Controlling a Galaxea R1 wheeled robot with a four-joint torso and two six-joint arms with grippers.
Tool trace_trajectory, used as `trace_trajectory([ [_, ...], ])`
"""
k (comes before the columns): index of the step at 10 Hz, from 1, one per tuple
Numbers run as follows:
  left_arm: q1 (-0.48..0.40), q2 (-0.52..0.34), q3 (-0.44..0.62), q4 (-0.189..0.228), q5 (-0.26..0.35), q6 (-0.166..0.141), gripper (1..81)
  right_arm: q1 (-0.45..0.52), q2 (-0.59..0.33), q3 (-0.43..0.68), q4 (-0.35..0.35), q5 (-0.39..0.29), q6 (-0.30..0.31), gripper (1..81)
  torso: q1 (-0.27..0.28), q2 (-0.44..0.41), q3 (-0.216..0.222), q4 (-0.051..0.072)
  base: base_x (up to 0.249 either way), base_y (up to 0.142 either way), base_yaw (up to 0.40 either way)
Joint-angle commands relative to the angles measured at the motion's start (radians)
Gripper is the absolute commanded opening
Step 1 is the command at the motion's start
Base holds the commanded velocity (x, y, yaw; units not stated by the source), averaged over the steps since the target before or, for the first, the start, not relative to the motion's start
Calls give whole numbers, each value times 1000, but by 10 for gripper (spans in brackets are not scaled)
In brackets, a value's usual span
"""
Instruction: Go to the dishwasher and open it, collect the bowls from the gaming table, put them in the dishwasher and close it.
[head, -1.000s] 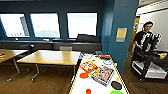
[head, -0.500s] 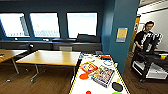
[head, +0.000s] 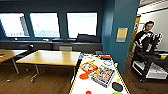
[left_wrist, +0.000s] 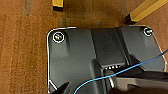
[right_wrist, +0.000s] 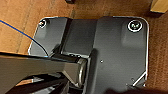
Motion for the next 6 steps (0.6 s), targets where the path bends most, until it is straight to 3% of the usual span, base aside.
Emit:
trace_trajectory([
  [1, -51, 0, 6, 5, 45, 6, 811, 39, -427, 602, 39, 51, 51, 811, 0, 0, 0, 0, 0, 0, 0],
  [3, -51, 2, 6, 4, 45, 7, 811, 55, -576, 770, 46, 90, 65, 811, 0, 0, 0, 0, 0, 0, 0],
  [6, -51, 3, 6, 4, 45, 7, 811, 65, -747, 919, 47, 137, 93, 811, 0, 0, 0, 0, 0, 0, 0],
])
